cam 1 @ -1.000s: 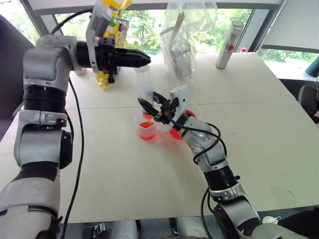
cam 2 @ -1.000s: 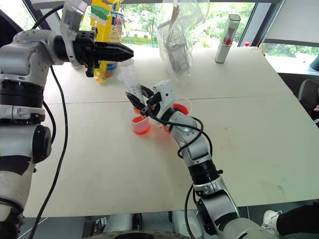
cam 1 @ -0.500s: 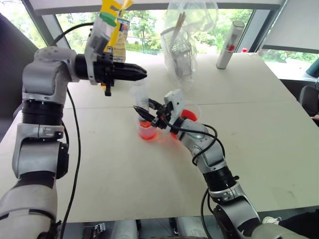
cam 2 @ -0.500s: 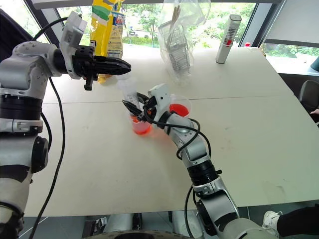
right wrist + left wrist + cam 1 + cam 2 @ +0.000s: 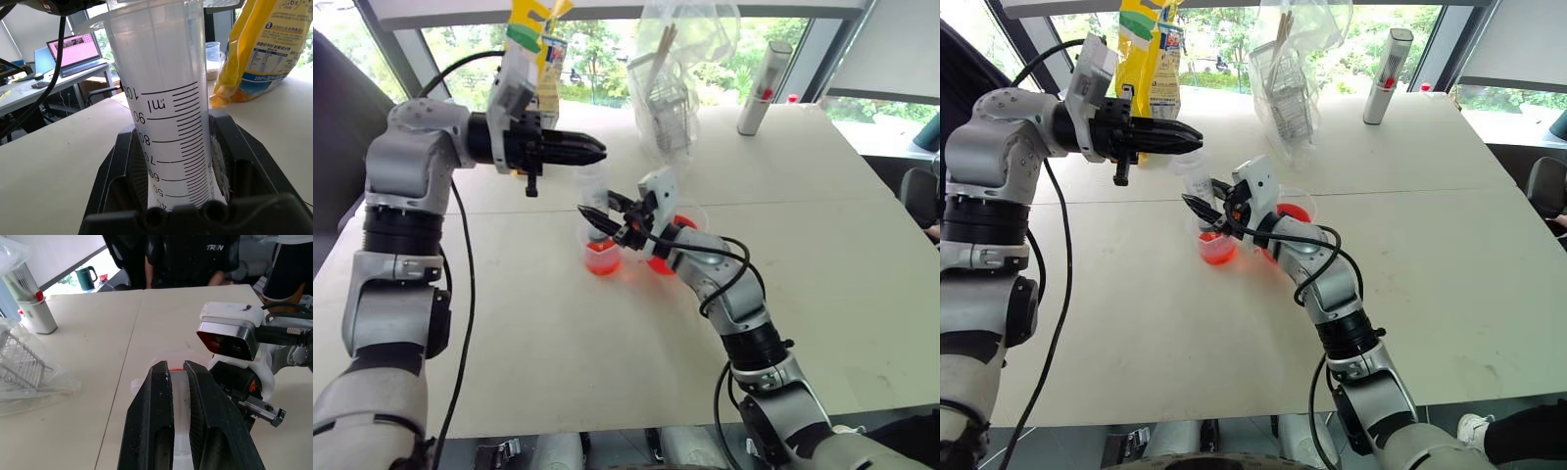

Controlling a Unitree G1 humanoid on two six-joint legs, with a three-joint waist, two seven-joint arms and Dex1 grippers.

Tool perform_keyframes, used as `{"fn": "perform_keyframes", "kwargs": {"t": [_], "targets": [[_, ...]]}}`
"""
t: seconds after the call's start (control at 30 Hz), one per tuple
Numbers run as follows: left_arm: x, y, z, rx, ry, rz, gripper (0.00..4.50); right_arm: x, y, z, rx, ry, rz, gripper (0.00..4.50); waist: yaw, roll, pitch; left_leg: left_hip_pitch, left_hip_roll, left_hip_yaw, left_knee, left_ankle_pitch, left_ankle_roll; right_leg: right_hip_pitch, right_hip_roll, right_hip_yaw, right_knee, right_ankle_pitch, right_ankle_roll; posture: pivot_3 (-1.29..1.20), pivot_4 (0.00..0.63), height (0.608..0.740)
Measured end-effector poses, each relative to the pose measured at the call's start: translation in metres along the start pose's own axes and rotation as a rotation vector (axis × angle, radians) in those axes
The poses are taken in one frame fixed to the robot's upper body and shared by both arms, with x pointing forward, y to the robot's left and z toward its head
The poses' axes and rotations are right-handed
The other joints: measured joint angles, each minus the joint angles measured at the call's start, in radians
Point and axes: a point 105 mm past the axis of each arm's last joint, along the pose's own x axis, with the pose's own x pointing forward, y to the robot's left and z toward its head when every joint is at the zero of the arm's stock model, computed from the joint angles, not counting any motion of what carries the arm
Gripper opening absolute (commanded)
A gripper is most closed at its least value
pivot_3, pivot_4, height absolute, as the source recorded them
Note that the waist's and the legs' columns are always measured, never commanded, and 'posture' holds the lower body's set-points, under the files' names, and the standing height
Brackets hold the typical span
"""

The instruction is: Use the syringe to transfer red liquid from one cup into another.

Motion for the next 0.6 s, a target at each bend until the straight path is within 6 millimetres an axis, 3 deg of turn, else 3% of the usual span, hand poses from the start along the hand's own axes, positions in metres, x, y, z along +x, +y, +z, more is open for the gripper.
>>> {"fn": "perform_keyframes", "kwargs": {"t": [0.3,0.5,0.6], "targets": [[0.001,0.005,0.002,-0.029,-0.01,0.025,0.05,0.0,-0.003,0.002,0.003,0.004,-0.012,1.4,0.0,0.0,0.0,0.0,0.0,0.0,0.0,0.0,0.0,0.0,0.0,0.0,0.0,0.0,0.0,0.0,0.15,0.739],[-0.005,0.01,0.0,-0.081,-0.007,0.059,2.73,-0.006,-0.016,0.013,0.014,-0.05,-0.082,1.4,-0.001,0.0,0.0,0.0,0.0,0.0,0.0,0.0,0.0,0.0,0.0,0.0,0.0,0.0,0.0,0.0,0.15,0.739],[-0.004,0.01,-0.007,-0.115,0.013,0.061,4.18,-0.006,-0.011,0.028,0.004,-0.118,-0.071,1.4,-0.001,0.0,0.0,0.0,0.0,0.0,-0.001,0.0,0.0,0.0,0.0,0.0,0.0,0.0,0.0,0.0,0.15,0.739]]}}
